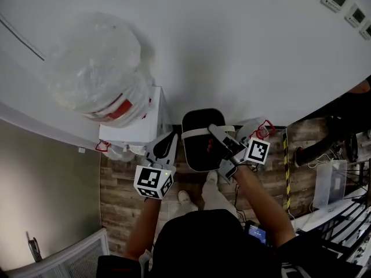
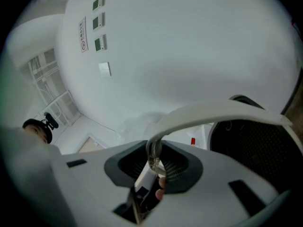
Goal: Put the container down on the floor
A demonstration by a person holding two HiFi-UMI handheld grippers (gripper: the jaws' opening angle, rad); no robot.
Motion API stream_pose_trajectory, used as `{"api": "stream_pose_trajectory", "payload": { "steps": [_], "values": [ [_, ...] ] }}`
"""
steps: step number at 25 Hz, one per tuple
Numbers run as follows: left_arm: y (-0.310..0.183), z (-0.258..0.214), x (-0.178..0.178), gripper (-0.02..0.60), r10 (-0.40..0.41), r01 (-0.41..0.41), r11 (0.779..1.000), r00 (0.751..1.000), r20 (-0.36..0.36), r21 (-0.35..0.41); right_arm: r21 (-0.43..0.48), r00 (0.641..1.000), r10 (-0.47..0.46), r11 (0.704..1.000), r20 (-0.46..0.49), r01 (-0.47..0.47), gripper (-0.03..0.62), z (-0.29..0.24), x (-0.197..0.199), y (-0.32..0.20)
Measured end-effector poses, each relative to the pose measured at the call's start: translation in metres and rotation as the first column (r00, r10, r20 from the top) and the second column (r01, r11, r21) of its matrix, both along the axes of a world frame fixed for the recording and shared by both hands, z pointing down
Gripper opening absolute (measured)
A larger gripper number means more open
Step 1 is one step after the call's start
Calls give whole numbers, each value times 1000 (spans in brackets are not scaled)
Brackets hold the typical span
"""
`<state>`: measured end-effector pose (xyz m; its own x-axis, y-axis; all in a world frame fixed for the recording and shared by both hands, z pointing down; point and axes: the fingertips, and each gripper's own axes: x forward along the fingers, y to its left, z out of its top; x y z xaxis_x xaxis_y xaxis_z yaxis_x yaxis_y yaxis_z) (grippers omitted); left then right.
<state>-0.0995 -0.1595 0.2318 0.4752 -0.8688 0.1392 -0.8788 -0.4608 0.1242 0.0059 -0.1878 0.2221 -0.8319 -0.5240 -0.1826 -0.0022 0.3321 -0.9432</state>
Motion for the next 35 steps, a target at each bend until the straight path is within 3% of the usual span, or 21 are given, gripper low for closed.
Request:
{"api": "stream_pose_trajectory", "payload": {
  "steps": [6, 15, 22, 35],
  "values": [
    [-10, 21, 9, 18, -27, 27, 1000, 1000, 2, -10, 5, 998, -49, 999, -35, 49, 95, 17, -2, -4],
    [-33, 59, 14, 18, -58, 58, 998, 998, 33, -1, -69, 998, -59, 996, -28, 57, 94, 71, 3, -27],
    [-41, 97, 15, 18, -56, 57, 997, 998, 37, -44, -100, 996, -78, 992, -40, 74, 92, 109, -11, -36],
    [-53, 171, 13, 18, -19, 19, 1000, 999, 46, 2, -89, 999, -13, 996, -42, 9, 92, 190, -13, -50]
  ]
}}
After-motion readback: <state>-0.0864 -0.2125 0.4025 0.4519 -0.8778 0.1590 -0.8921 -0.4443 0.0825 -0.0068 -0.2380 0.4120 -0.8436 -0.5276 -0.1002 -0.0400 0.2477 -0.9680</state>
